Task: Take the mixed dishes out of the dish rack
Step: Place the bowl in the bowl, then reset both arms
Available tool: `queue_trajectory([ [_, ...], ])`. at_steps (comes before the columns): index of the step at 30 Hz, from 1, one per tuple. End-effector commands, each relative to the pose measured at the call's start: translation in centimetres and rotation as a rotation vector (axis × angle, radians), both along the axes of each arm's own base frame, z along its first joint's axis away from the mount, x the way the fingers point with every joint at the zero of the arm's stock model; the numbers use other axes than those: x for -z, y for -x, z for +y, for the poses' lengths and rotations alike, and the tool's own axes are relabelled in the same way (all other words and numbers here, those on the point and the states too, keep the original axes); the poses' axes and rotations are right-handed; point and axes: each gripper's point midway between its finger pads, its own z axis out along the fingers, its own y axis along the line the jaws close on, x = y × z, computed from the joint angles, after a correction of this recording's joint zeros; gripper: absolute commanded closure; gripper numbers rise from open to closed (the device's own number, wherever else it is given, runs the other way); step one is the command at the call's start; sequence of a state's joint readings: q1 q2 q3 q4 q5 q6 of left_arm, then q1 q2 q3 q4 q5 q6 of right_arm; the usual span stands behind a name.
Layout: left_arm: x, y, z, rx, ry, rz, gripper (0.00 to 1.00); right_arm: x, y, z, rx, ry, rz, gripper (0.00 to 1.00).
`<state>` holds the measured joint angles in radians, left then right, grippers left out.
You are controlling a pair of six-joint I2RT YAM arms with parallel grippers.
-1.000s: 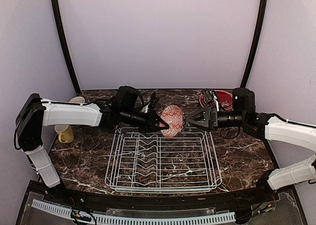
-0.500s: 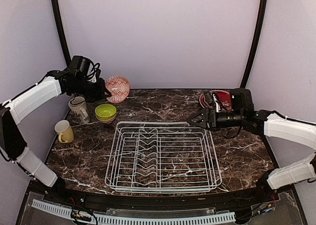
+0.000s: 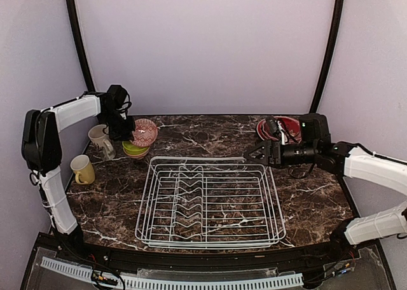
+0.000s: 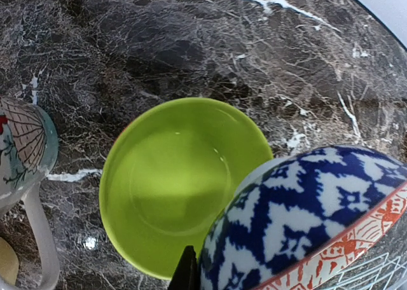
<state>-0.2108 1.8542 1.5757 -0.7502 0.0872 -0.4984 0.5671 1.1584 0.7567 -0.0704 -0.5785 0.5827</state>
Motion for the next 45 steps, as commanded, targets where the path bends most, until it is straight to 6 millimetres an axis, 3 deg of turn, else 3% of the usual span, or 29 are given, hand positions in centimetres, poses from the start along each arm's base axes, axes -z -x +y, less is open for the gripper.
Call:
queue_trajectory([
  [1, -1.0, -1.4, 0.9, -0.003, -0.039, -0.026, 0.99, -0.6, -0.1, -0.6, 0.022, 0.012, -0.04, 0.01],
  [8, 0.8, -1.1, 1.9, -0.007, -0.088, 0.02, 0.99, -0.6, -0.1, -1.0, 0.03, 0.023, -0.05, 0.01],
  [15, 1.3, -0.2, 3.0, -0.014, -0.135, 0.043, 0.96, -0.4, -0.2, -0.7, 0.019, 0.022, -0.046, 0.01],
  [19, 1.0, 0.4, 3.3, -0.014, -0.147, 0.033, 0.87, -0.5, -0.1, -0.8, 0.024, 0.021, -0.049, 0.01],
  [26, -1.3, 1.0, 3.9, -0.006, -0.172, -0.022, 0.58, -1.8, -0.6, -1.4, 0.054, 0.052, -0.1, 0.01],
  [30, -5.6, 1.6, 3.6, 0.003, -0.137, -0.118, 0.47, -3.7, -2.0, -3.5, 0.152, 0.164, -0.206, 0.01],
  [34, -13.4, 3.3, 2.2, 0.043, -0.016, -0.324, 0.34, -7.7, -3.7, -6.1, 0.278, 0.265, -0.359, 0.01],
  [35, -16.3, 4.4, 2.2, 0.048, 0.005, -0.401, 0.22, -9.0, -3.9, -6.6, 0.297, 0.277, -0.402, 0.01],
  [37, -20.6, 5.8, 2.0, 0.071, 0.04, -0.521, 0.11, -11.3, -4.3, -7.5, 0.338, 0.298, -0.482, 0.01],
  [42, -28.9, 10.1, 1.9, 0.121, 0.091, -0.79, 0.06, -16.6, -4.7, -9.0, 0.399, 0.338, -0.657, 0.01],
  [45, -34.0, 13.7, 2.3, 0.133, 0.135, -1.023, 0.01, -19.8, -4.5, -9.8, 0.428, 0.341, -0.746, 0.01],
])
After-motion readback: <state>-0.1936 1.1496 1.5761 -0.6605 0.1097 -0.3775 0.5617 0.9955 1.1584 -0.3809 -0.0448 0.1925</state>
